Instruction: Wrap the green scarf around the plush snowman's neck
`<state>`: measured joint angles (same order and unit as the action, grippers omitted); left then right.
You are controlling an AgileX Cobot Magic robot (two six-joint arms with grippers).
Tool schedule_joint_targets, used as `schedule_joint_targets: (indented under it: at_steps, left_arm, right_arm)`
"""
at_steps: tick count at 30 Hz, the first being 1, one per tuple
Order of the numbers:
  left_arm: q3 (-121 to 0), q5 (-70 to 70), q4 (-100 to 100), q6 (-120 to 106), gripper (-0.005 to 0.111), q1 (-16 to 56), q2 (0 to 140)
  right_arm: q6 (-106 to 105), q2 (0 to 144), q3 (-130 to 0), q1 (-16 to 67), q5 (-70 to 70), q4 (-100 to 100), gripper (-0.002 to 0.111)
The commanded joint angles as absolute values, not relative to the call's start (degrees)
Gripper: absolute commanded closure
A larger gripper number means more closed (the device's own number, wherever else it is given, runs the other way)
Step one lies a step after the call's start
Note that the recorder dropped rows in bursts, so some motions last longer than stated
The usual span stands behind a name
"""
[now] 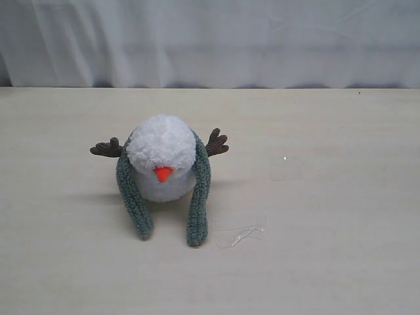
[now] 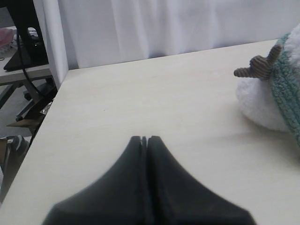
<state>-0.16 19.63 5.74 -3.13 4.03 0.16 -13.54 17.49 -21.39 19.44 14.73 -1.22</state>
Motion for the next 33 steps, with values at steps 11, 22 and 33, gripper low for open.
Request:
schedule_joint_targets:
  at_steps: [11, 22, 33]
  left_arm:
    - [0.0, 18.92, 5.39, -2.9, 0.107, 4.39, 0.0]
    - [0.0, 18.92, 5.39, -2.9, 0.107, 4.39, 0.0]
    - [0.0, 18.92, 5.41, -2.9, 0.107, 4.39, 0.0]
  right_arm:
    - [-6.83, 6.39, -5.13, 12.35, 26.71, -2.16, 0.104]
    - [-6.83, 0.0, -0.67, 0.44, 21.29, -2.17, 0.104]
    - [-6.65, 0.0, 0.0, -1.91, 9.82, -4.98, 0.104]
